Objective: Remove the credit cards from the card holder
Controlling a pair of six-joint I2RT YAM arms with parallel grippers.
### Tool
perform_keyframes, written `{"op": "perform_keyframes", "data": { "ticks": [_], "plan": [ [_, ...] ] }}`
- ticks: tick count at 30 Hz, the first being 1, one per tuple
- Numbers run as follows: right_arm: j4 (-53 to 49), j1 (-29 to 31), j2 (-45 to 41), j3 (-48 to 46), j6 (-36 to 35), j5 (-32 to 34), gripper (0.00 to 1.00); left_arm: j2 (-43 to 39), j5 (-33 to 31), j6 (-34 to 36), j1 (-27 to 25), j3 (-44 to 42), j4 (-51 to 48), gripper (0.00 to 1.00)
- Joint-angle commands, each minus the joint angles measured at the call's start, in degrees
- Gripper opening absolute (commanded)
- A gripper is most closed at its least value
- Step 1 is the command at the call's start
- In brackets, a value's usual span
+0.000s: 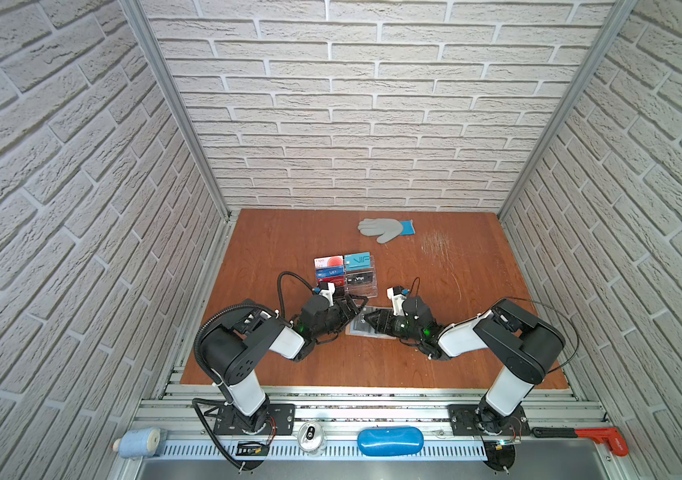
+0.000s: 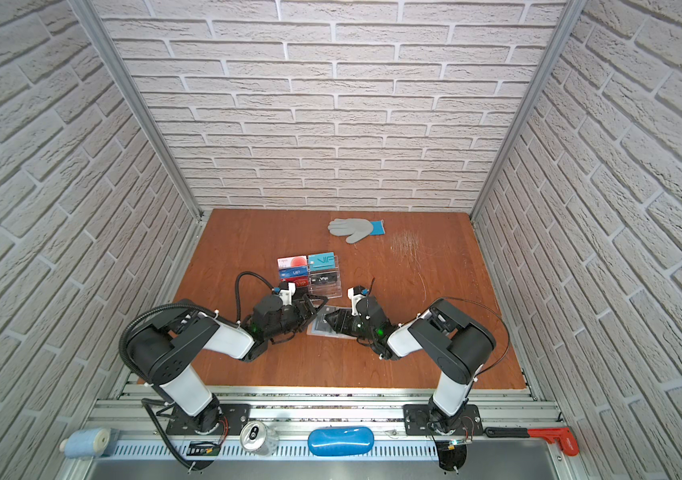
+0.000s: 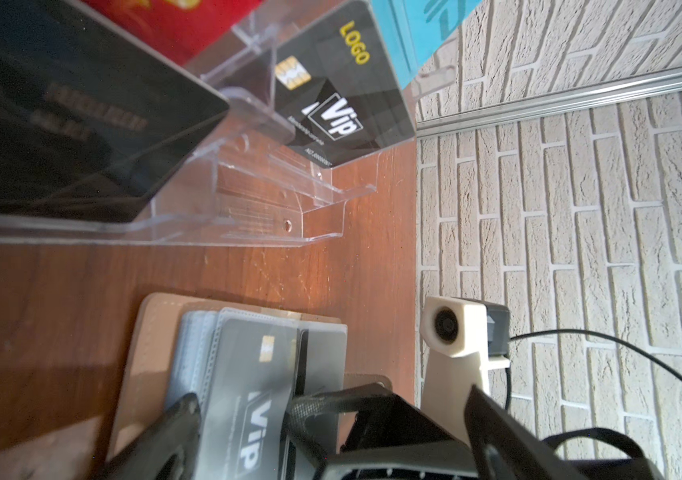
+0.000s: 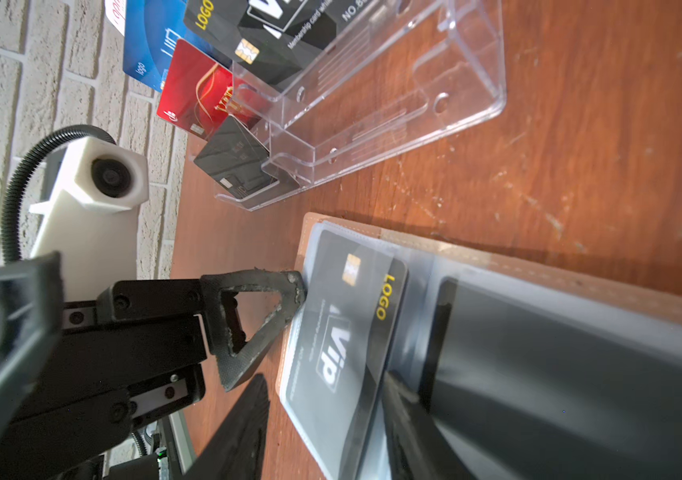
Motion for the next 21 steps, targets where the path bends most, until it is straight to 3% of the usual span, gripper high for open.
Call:
{"op": "perform_keyframes", "data": {
  "ticks": [1, 21],
  "plan": [
    [5.0, 0.4, 1.2, -0.4, 0.9, -0.3, 0.47, 1.4, 0.3, -0.3, -0.1, -1.1, 4.1, 0.98],
    [22.7, 0.8, 6.4, -2.6, 6.0, 0.4, 0.46, 3.3, 0.3, -1.1, 0.0, -2.7, 7.3, 0.98]
  ]
}}
